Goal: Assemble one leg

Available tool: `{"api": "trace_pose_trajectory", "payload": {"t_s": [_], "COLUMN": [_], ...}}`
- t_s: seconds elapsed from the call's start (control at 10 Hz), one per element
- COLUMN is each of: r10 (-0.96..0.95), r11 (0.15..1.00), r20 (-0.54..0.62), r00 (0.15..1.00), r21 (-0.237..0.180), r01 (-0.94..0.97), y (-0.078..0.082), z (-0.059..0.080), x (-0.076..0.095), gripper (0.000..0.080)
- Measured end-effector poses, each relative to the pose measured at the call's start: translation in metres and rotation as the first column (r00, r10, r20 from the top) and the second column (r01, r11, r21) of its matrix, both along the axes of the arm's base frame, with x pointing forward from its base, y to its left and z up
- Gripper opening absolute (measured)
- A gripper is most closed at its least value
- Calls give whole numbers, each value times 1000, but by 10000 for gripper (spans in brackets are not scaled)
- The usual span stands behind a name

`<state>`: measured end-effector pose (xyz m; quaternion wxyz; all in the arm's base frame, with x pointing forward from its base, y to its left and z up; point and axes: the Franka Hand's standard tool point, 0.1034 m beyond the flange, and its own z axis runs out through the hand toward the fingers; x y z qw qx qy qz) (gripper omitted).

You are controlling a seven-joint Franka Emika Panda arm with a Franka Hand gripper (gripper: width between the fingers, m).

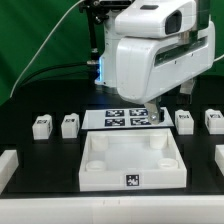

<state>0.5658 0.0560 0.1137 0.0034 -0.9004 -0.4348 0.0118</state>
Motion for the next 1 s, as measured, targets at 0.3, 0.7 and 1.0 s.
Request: {"api": "trace_pose_trajectory", "payload": {"t_s": [0.3,0.7,1.0], "r10": [24,427,733], "r11": [1000,904,681], "r20": [0,15,7], "r00": [1000,904,681], "r21": [0,-10,7], "r01": [-24,-427,-733], "y": [0,-1,-29], "z": [0,-7,-36], "x": [0,-42,-97], "gripper": [650,650,650]}}
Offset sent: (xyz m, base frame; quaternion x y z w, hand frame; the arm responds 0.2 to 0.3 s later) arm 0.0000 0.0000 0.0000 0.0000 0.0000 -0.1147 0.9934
